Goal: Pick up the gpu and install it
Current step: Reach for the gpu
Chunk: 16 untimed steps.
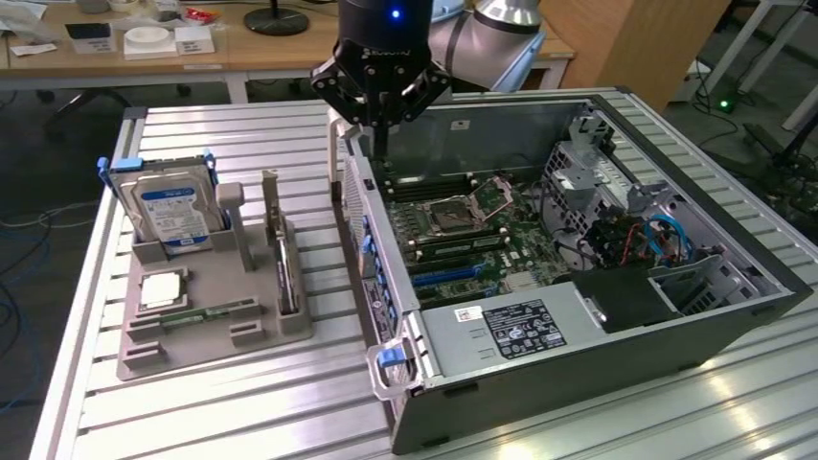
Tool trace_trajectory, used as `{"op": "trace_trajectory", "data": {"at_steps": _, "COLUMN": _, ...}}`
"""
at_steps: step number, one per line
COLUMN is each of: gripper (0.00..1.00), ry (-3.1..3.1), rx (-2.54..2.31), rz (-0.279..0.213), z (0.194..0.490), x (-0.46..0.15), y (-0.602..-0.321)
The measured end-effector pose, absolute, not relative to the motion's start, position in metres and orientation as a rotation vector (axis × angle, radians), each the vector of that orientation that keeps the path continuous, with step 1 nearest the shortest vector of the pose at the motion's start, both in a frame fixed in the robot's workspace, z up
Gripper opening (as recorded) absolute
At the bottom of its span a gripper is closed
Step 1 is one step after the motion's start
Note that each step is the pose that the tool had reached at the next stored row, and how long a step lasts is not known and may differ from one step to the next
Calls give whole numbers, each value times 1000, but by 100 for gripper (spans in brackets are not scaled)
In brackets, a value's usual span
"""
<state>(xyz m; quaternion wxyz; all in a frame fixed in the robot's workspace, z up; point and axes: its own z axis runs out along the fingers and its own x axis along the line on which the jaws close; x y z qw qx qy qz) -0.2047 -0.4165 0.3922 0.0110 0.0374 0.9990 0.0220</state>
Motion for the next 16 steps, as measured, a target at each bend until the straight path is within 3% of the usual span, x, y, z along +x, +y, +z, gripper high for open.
{"op": "trace_trajectory", "data": {"at_steps": 16, "gripper": 10, "ry": 3118, "rx": 117, "rz": 69, "z": 392, "x": -220, "y": -421}}
